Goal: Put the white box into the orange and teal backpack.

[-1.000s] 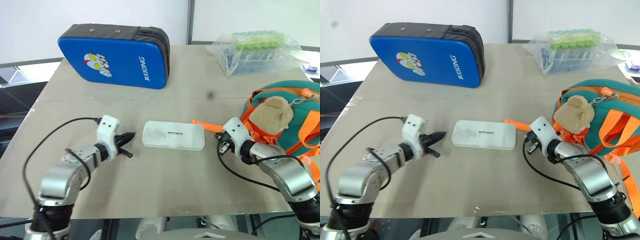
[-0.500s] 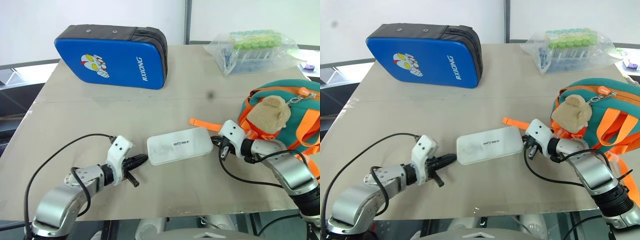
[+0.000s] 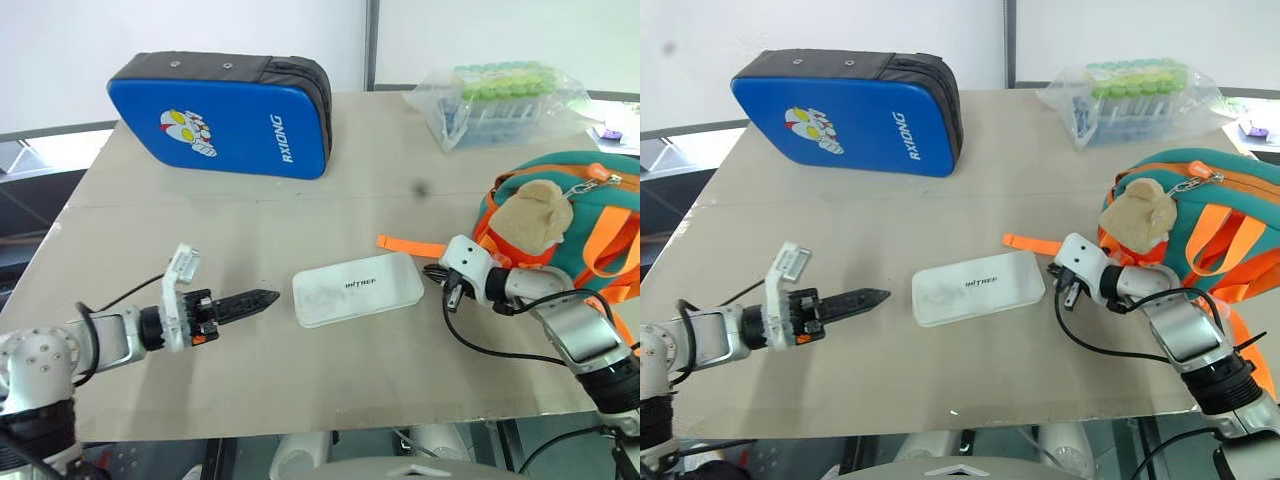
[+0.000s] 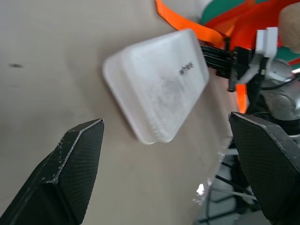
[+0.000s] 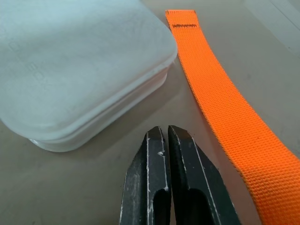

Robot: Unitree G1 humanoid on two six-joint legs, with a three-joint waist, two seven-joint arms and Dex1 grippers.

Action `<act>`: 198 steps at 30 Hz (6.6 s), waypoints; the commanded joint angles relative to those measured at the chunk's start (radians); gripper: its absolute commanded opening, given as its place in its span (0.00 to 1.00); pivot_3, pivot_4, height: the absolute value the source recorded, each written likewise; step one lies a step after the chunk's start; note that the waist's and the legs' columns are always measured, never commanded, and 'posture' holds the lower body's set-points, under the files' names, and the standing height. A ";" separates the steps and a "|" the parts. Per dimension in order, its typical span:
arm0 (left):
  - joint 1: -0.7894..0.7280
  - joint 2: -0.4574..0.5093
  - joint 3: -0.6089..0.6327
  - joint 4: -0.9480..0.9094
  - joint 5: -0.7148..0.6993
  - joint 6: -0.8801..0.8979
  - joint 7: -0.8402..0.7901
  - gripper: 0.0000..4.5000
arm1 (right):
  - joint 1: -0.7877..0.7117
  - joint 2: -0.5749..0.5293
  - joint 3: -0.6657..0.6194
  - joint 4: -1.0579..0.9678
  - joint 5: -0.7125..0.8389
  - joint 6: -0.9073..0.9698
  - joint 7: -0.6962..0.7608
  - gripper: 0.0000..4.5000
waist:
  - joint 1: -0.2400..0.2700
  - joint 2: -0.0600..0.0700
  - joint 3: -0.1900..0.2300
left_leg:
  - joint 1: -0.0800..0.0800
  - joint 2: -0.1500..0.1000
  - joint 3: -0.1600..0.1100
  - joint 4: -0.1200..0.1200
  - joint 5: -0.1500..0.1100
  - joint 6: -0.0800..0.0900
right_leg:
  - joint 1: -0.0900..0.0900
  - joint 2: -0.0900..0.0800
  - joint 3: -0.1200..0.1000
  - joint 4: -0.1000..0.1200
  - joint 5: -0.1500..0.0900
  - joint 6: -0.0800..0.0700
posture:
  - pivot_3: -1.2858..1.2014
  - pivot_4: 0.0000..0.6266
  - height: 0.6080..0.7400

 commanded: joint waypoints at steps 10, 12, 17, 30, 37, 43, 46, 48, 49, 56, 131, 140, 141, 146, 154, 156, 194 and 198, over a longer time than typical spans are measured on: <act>-0.129 -0.200 -0.116 0.166 0.047 -0.032 0.096 0.99 | -0.090 0.117 0.097 0.053 -0.087 -0.072 0.066 0.00 | 0.003 -0.001 -0.001 | 0.001 0.000 0.001 -0.001 0.001 -0.001 | -0.001 0.001 0.001 0.001 0.002 -0.003 | 0.52 0.24 1.00; -0.131 -0.212 -0.104 0.183 0.050 -0.030 0.106 0.99 | -0.076 0.125 0.082 0.048 -0.095 -0.067 0.055 0.00 | 0.003 -0.001 -0.001 | 0.001 0.000 0.001 0.000 0.002 -0.003 | 0.000 0.001 0.001 0.001 0.002 -0.002 | 0.52 0.24 1.00; -0.123 -0.233 -0.084 0.180 0.029 -0.023 0.111 0.62 | -0.019 0.133 0.017 -0.030 -0.067 -0.036 0.028 0.00 | 0.004 -0.001 -0.001 | 0.000 0.000 0.000 -0.001 0.002 -0.004 | -0.001 0.000 0.001 0.001 0.002 -0.002 | 0.52 0.24 1.00; -0.166 -0.223 -0.003 0.089 -0.046 -0.150 0.051 0.23 | 0.301 0.069 -0.576 -0.690 0.585 0.413 -0.027 0.24 | 0.012 -0.001 -0.001 | -0.005 0.001 -0.001 -0.001 0.000 0.000 | -0.006 -0.001 0.005 0.000 0.002 -0.002 | 0.52 0.24 1.00; -0.223 -0.170 -0.057 0.057 0.014 -0.229 -0.041 0.23 | 0.751 0.014 -1.161 -0.850 1.001 0.539 -0.173 0.90 | 0.037 -0.001 -0.001 | -0.009 0.000 0.001 -0.001 -0.001 0.001 | -0.007 -0.001 0.004 -0.001 0.002 -0.002 | 0.52 0.24 1.00; -0.249 -0.145 -0.175 0.035 0.144 -0.356 -0.191 0.23 | 1.028 0.046 -1.409 -0.664 1.219 0.477 -0.241 0.99 | 0.028 -0.003 -0.001 | -0.009 0.001 0.008 0.000 -0.002 0.003 | -0.008 -0.001 0.007 -0.002 0.000 -0.005 | 0.52 0.24 1.00; -0.267 -0.142 -0.193 0.027 0.158 -0.383 -0.224 0.23 | 1.024 0.010 -1.395 -0.576 1.093 0.441 -0.273 0.99 | 0.026 -0.006 0.001 | -0.006 0.002 0.015 0.000 -0.003 0.005 | -0.008 0.000 0.012 -0.002 0.001 -0.003 | 0.52 0.24 1.00; -0.280 -0.144 -0.178 0.018 0.126 -0.372 -0.214 0.23 | 0.970 -0.021 -1.349 -0.541 1.052 0.414 -0.288 0.99 | 0.026 -0.006 0.001 | -0.004 0.003 0.017 0.000 -0.003 0.005 | -0.008 0.000 0.013 -0.002 0.001 -0.003 | 0.52 0.24 1.00; -0.284 -0.145 -0.167 0.007 0.105 -0.365 -0.206 0.23 | 0.923 -0.037 -1.311 -0.525 1.043 0.402 -0.295 0.99 | 0.023 -0.007 0.001 | -0.004 0.004 0.017 0.000 -0.003 0.005 | -0.008 0.000 0.013 -0.002 0.001 -0.003 | 0.52 0.24 1.00; -0.252 -0.112 -0.138 -0.101 0.060 -0.362 -0.187 0.23 | 0.587 -0.092 -1.035 -0.461 1.001 0.385 -0.399 0.99 | 0.015 -0.007 0.003 | -0.004 0.007 0.019 0.000 -0.003 0.005 | -0.008 0.002 0.013 -0.002 0.004 -0.002 | 0.52 0.24 1.00; -0.896 -0.312 -0.854 0.271 1.020 -1.054 -0.609 0.23 | -0.221 -0.122 -0.371 -0.252 0.718 0.268 0.369 0.01 | 0.010 -0.009 0.009 | -0.018 0.001 0.019 0.011 -0.001 0.003 | -0.015 0.002 0.009 -0.002 0.011 0.004 | 0.52 0.24 1.00; -0.814 -0.111 -0.398 0.237 0.627 -0.522 -0.584 0.89 | -0.215 -0.071 -0.313 -0.173 0.573 0.223 0.235 0.00 | -0.025 -0.009 0.009 | -0.015 0.005 0.017 0.011 -0.003 0.006 | -0.017 0.005 0.012 0.003 0.011 0.004 | 0.52 0.24 1.00; -0.804 -0.081 -0.347 0.233 0.569 -0.441 -0.581 0.89 | -0.216 -0.065 -0.306 -0.165 0.562 0.215 0.235 0.00 | -0.025 -0.009 0.009 | -0.014 0.005 0.017 0.011 -0.003 0.007 | -0.017 0.005 0.012 0.004 0.011 0.004 | 0.52 0.24 1.00; -0.730 -0.070 -0.144 0.097 0.264 -0.104 -0.476 0.89 | -0.236 -0.041 -0.296 -0.153 0.558 0.219 0.234 0.00 | -0.016 -0.009 0.009 | -0.014 0.005 0.015 0.012 -0.003 0.005 | -0.015 0.004 0.011 0.003 0.011 0.004 | 0.52 0.24 1.00; -0.677 -0.336 -0.144 -0.042 0.094 0.063 -0.117 0.89 | -0.255 -0.019 -0.279 -0.172 0.564 0.250 0.224 0.00 | 0.002 -0.009 0.009 | -0.015 0.003 0.015 0.014 -0.001 0.002 | -0.015 0.002 0.011 0.003 0.012 0.005 | 0.52 0.24 1.00; -0.677 -0.384 -0.177 -0.035 0.126 0.035 -0.057 0.84 | -0.252 -0.019 -0.281 -0.181 0.567 0.257 0.220 0.00 | 0.003 -0.009 0.009 | -0.014 0.003 0.015 0.014 -0.001 0.002 | -0.015 0.002 0.012 0.004 0.012 0.005 | 0.52 0.24 1.00; -0.278 -0.081 -0.311 0.217 0.475 -0.527 -0.220 0.00 | -0.342 0.156 -0.708 -0.124 0.933 0.345 -0.451 0.00 | 0.011 -0.008 0.008 | -0.017 0.003 0.024 0.008 -0.001 0.002 | -0.022 0.001 0.019 0.001 0.013 0.004 | 0.52 0.24 1.00; -0.302 -0.138 -0.301 0.141 0.522 -0.703 -0.243 0.00 | -0.218 0.023 -0.475 -0.269 0.670 0.242 -0.279 0.00 | 0.018 -0.009 0.008 | -0.018 0.002 0.024 0.010 -0.001 0.002 | -0.021 0.000 0.019 0.000 0.013 0.005 | 0.52 0.24 1.00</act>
